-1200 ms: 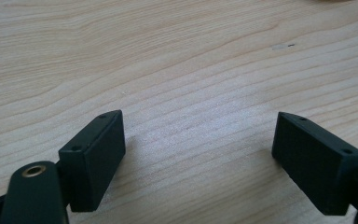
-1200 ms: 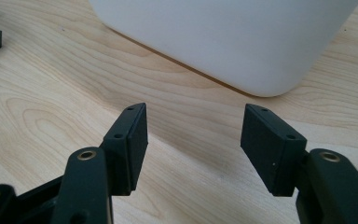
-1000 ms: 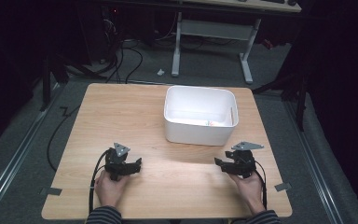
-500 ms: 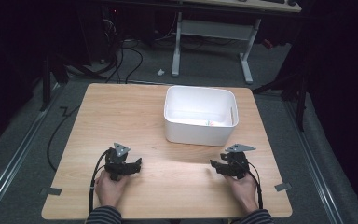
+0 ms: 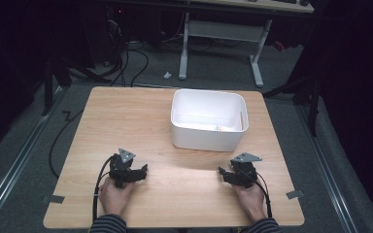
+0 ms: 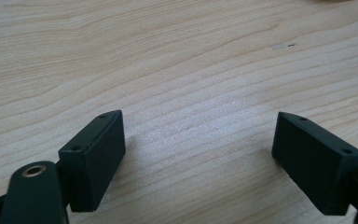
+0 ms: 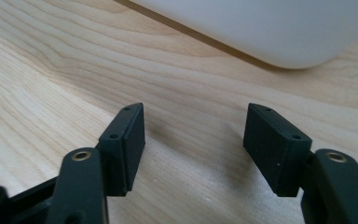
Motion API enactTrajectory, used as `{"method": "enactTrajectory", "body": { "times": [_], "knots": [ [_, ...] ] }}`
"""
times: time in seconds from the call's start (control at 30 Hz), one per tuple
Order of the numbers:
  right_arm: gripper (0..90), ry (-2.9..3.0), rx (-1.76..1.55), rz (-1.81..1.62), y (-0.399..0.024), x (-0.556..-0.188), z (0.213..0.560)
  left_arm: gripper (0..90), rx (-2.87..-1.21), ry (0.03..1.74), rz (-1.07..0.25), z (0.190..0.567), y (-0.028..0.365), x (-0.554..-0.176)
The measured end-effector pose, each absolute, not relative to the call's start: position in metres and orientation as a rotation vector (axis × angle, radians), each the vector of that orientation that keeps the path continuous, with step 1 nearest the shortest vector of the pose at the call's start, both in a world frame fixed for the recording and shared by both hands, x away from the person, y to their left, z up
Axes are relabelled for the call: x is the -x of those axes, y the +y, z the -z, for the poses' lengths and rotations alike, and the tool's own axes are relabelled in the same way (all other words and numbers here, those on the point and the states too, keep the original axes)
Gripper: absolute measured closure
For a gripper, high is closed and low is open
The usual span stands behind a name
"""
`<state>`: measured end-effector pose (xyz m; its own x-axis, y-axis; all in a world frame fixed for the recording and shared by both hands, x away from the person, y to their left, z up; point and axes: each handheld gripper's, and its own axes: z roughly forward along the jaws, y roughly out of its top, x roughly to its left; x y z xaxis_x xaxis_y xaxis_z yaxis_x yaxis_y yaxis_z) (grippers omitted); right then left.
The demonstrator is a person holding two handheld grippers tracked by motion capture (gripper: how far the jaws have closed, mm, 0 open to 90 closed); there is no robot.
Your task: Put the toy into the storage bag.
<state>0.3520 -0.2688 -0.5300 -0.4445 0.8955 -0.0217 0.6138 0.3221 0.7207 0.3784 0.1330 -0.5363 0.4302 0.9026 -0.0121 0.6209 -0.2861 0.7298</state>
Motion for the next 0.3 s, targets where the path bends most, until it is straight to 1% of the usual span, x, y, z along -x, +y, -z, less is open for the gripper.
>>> {"method": "enactTrajectory", "body": {
  "times": [0.3],
  "knots": [
    [36.1, 2.167, -1.339, -0.917, -0.2684, -0.3524, 0.5310, 17.4, -2.017, 1.280, -0.541, 0.5363, 0.1330, -0.3783]
  ]
}}
